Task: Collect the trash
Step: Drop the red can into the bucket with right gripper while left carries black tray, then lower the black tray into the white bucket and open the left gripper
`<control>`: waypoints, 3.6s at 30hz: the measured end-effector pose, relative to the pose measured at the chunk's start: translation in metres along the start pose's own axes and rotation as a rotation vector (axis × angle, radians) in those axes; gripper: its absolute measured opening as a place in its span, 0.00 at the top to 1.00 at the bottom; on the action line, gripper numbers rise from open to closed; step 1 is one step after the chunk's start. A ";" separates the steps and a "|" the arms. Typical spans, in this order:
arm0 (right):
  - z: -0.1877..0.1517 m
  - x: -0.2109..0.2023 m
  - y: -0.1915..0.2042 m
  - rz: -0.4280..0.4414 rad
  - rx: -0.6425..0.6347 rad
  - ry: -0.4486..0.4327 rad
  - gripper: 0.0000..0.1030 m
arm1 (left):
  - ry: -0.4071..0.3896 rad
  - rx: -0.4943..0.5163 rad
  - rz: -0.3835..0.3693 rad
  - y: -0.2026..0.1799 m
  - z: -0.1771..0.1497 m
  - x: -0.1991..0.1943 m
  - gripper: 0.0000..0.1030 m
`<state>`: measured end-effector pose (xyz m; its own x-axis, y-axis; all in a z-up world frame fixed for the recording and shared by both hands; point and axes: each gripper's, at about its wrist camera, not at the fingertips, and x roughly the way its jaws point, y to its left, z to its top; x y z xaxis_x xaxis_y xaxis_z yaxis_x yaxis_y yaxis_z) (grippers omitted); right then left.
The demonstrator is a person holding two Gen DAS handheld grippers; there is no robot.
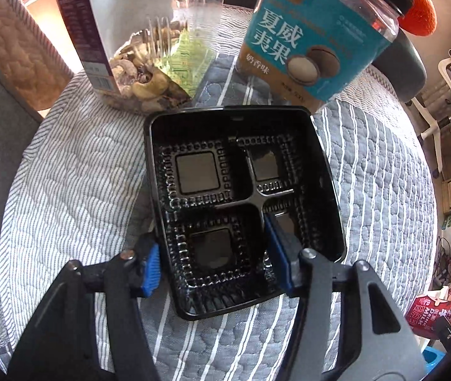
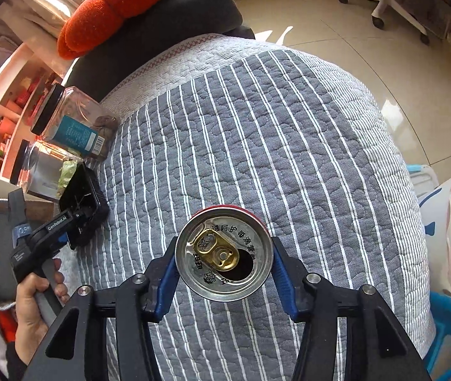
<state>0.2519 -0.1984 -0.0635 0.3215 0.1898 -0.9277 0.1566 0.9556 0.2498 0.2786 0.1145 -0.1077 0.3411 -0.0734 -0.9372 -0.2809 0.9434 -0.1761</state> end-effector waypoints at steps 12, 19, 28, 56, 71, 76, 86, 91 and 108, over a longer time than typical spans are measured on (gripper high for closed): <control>-0.031 -0.054 -0.046 0.028 0.034 -0.061 0.48 | -0.018 0.179 -0.095 -0.055 -0.053 -0.063 0.43; -0.043 -0.094 -0.096 0.018 0.098 -0.115 0.48 | -0.030 0.312 -0.175 -0.113 -0.078 -0.079 0.43; -0.055 -0.132 -0.166 -0.010 0.211 -0.172 0.48 | -0.033 0.481 -0.252 -0.192 -0.118 -0.088 0.43; -0.038 -0.125 -0.293 -0.116 0.442 -0.148 0.38 | 0.020 0.634 -0.311 -0.295 -0.165 -0.069 0.43; -0.091 -0.174 -0.290 -0.171 0.416 -0.190 0.32 | -0.025 0.782 -0.392 -0.378 -0.206 -0.073 0.43; -0.110 -0.182 -0.295 -0.216 0.385 -0.188 0.32 | -0.072 0.843 -0.415 -0.404 -0.223 -0.061 0.43; -0.117 -0.189 -0.301 -0.223 0.396 -0.195 0.32 | -0.175 0.881 -0.389 -0.409 -0.231 -0.066 0.06; -0.114 -0.190 -0.290 -0.217 0.370 -0.200 0.31 | -0.165 0.834 -0.348 -0.380 -0.217 -0.073 0.03; -0.127 -0.217 -0.149 -0.276 0.049 -0.238 0.12 | -0.245 0.694 -0.172 -0.221 -0.213 -0.182 0.00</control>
<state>0.0405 -0.3538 0.0653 0.4686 -0.1371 -0.8727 0.3109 0.9503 0.0176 0.0873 -0.1493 0.0380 0.5413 -0.2406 -0.8057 0.3963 0.9181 -0.0080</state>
